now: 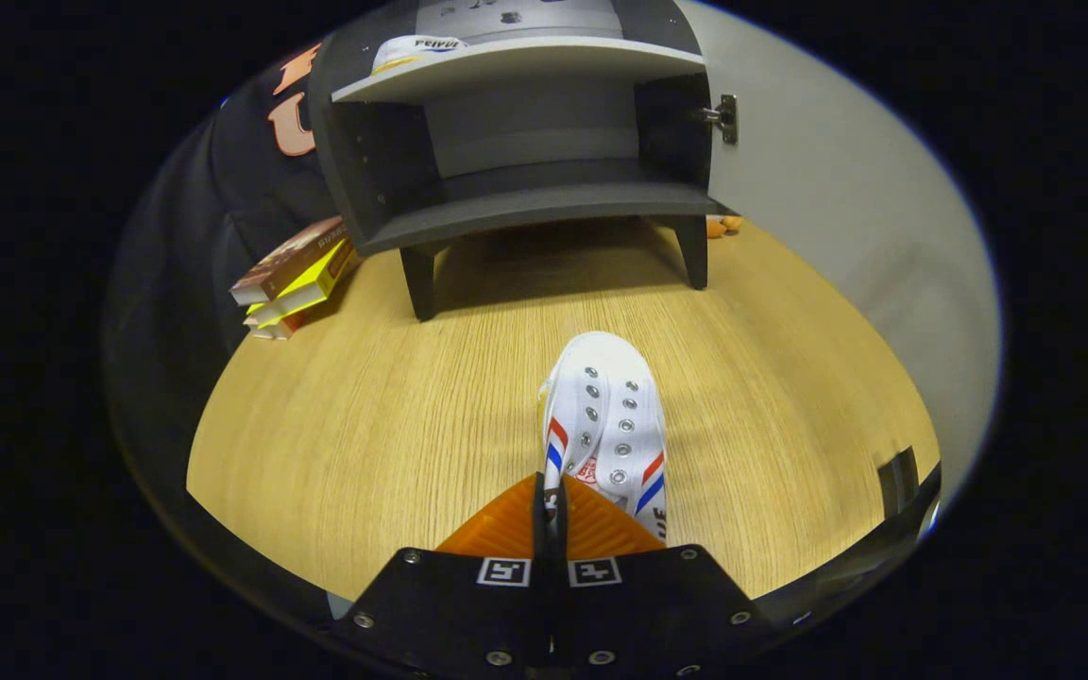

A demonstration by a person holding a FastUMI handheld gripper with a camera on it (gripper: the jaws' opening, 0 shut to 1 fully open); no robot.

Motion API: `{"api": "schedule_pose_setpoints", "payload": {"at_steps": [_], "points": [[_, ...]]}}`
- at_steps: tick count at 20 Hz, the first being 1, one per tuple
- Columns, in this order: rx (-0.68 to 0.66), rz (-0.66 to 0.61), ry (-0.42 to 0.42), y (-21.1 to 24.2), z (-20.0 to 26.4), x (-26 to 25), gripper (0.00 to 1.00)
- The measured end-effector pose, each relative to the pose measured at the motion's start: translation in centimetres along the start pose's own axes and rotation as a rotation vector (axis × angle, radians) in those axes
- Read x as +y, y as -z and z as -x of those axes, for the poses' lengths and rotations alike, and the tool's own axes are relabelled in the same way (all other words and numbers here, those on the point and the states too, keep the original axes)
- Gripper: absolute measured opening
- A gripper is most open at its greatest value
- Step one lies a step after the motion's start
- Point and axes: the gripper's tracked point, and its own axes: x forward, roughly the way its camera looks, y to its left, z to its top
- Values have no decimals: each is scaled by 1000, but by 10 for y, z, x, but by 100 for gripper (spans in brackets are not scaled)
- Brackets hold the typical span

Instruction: Open the shoe cabinet door, grab the shoes and put them into the shoe cabinet, then close the shoe cabinet door.

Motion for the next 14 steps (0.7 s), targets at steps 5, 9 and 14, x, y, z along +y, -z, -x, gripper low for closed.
{"api": "schedule_pose_setpoints", "payload": {"at_steps": [5, 9, 14], "points": [[-101, 49, 14, -58, 43, 4, 0], [-184, 71, 9, -111, 82, 7, 0], [-266, 90, -24, -183, 123, 20, 0]]}}
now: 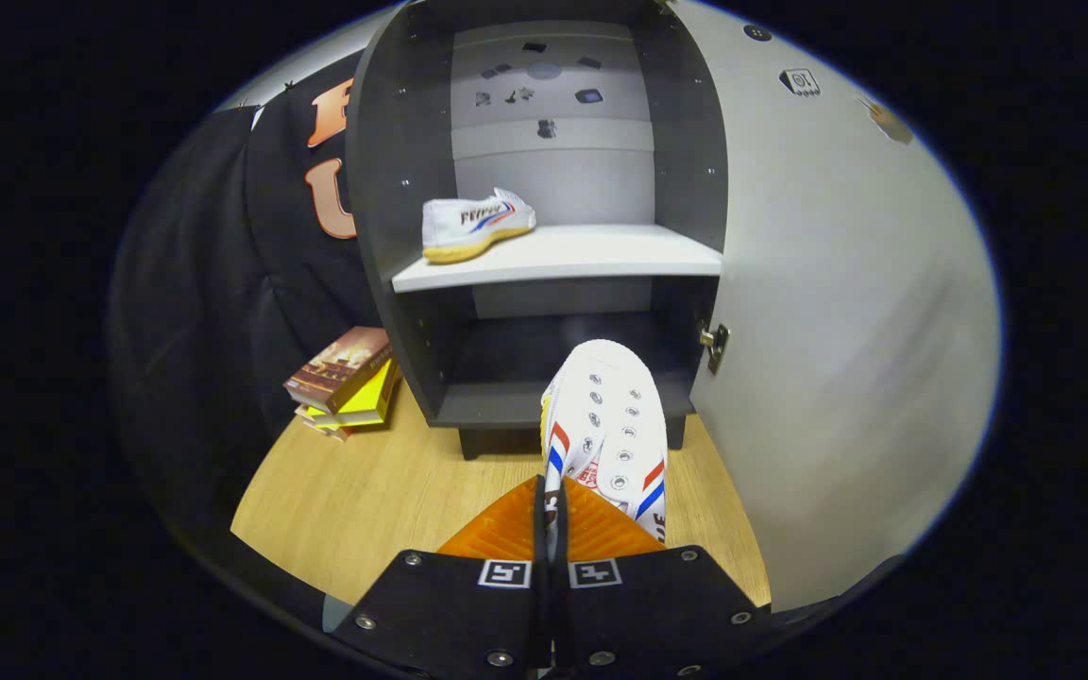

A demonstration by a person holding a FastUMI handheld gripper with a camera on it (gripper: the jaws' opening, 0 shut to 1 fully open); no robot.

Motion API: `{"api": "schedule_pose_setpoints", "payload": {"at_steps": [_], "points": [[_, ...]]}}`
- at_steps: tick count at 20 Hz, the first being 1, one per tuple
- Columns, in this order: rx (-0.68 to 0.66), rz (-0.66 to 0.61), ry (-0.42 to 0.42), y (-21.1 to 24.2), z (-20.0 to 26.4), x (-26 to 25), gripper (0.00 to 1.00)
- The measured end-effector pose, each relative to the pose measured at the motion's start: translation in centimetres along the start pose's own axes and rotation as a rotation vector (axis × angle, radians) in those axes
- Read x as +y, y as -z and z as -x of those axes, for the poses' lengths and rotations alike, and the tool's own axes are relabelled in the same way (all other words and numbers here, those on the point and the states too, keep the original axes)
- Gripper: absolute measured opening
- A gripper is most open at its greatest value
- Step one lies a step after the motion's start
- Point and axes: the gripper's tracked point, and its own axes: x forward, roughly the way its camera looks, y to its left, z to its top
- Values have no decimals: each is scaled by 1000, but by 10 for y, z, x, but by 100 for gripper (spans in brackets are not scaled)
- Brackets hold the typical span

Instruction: Open the shoe cabinet door, grab the shoes and put them into the shoe cabinet, then close the shoe cabinet door.

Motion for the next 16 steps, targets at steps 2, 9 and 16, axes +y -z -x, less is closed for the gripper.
{"api": "schedule_pose_setpoints", "payload": {"at_steps": [2, 9, 16], "points": [[-36, 22, -6, -33, 6, 1, 0], [-91, 87, -34, -119, -12, 13, 0], [-120, 123, -12, -192, -70, 6, 0]]}}
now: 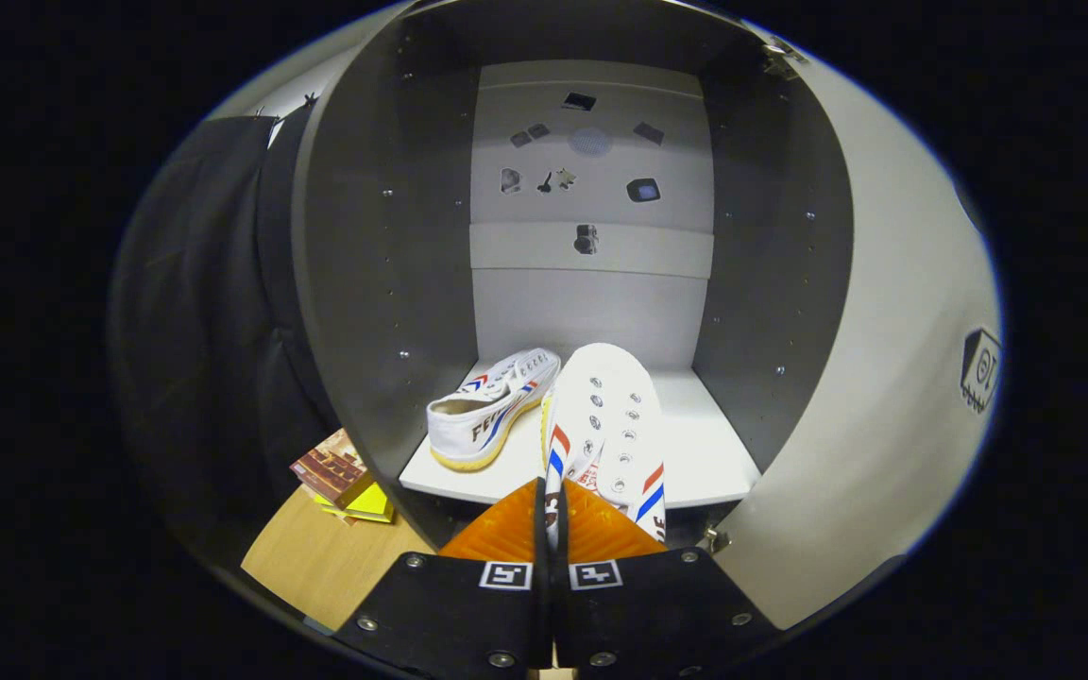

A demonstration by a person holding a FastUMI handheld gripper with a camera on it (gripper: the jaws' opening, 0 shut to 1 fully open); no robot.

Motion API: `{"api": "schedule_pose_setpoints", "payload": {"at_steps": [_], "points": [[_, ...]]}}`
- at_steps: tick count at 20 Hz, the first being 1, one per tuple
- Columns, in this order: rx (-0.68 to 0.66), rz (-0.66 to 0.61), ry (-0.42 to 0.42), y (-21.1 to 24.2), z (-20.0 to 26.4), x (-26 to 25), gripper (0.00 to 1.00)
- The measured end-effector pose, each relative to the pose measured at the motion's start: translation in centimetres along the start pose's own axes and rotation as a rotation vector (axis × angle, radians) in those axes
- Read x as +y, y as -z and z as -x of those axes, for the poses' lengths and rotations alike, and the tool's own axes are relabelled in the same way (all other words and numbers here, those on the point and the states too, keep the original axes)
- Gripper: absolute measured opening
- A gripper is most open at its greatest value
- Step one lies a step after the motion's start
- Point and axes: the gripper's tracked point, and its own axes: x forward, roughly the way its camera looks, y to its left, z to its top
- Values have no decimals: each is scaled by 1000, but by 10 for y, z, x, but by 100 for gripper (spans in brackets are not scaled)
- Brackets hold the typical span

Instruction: Open the shoe cabinet door, grab the shoes and put them into the shoe cabinet, then close the shoe cabinet door.

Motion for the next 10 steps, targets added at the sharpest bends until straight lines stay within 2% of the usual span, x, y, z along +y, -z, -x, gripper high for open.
{"api": "schedule_pose_setpoints", "payload": {"at_steps": [5, 10], "points": [[16, 1, 42, -24, -57, -16, 0], [71, 30, 74, -29, -105, -26, 0]]}}
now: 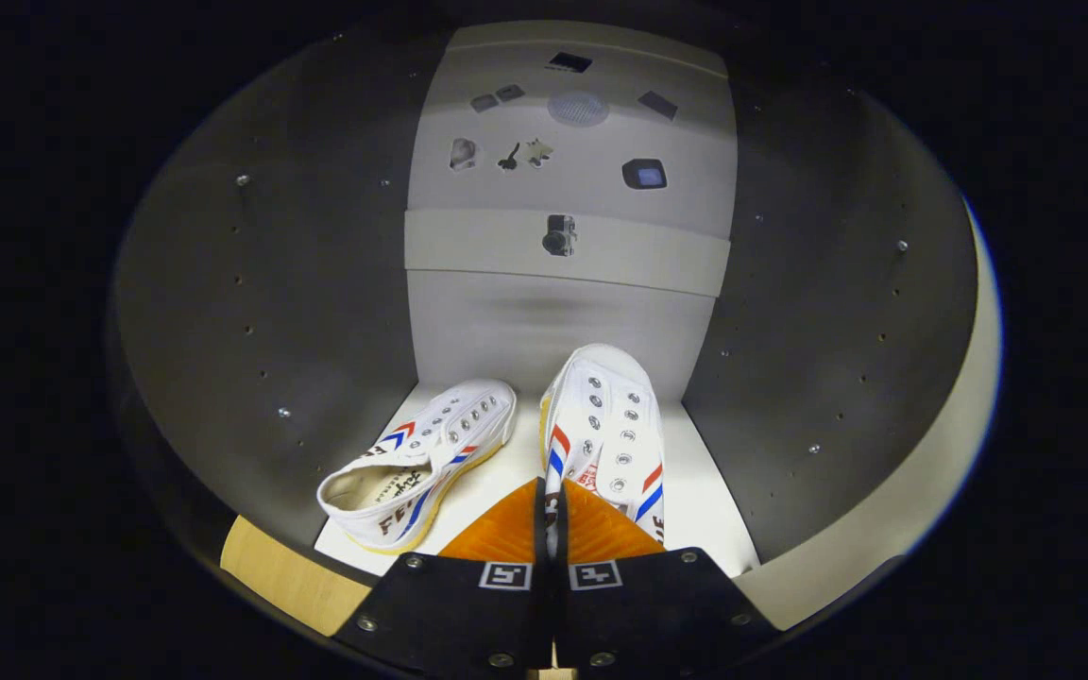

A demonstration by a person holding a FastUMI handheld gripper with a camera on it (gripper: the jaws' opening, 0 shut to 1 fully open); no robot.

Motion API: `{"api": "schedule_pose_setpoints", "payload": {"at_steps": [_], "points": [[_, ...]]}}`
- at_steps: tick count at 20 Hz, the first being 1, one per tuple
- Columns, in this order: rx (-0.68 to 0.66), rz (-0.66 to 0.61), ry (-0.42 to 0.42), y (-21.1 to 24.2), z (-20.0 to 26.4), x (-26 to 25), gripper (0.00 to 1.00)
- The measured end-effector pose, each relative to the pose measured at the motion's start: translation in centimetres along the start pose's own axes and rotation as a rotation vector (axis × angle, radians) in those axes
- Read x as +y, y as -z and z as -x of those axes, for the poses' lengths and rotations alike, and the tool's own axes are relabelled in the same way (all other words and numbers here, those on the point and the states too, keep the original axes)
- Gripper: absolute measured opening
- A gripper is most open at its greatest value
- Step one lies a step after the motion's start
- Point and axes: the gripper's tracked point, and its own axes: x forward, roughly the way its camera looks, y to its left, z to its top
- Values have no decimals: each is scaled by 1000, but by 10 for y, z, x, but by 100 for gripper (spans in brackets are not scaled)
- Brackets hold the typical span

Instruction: Open the shoe cabinet door, grab the shoes and put them into the shoe cabinet, then close the shoe cabinet door.

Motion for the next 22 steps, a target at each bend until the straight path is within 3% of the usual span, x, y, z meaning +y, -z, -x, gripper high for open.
{"api": "schedule_pose_setpoints", "payload": {"at_steps": [5, 11, 13, 15, 22], "points": [[66, 40, 18, 16, -38, 3, 0], [70, 67, 57, 21, -52, 3, 3], [27, 108, 63, 10, -50, 5, 18], [-33, 151, 74, -5, -37, 5, 24], [-208, 128, 2, -32, 61, 18, 59]]}}
